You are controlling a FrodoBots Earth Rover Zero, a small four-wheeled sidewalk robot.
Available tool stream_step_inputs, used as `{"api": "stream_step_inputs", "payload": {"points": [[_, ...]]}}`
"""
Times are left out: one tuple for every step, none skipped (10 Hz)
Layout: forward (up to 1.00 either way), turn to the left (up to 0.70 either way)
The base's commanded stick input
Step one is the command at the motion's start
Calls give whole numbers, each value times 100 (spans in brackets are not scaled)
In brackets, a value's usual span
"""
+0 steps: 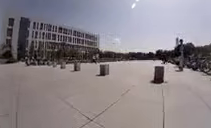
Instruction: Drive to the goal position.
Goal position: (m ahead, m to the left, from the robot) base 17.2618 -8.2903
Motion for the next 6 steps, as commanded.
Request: {"api": "stream_step_inputs", "payload": {"points": [[100, 0], [100, 0], [100, -26], [100, -40], [100, -40], [100, -40]]}}
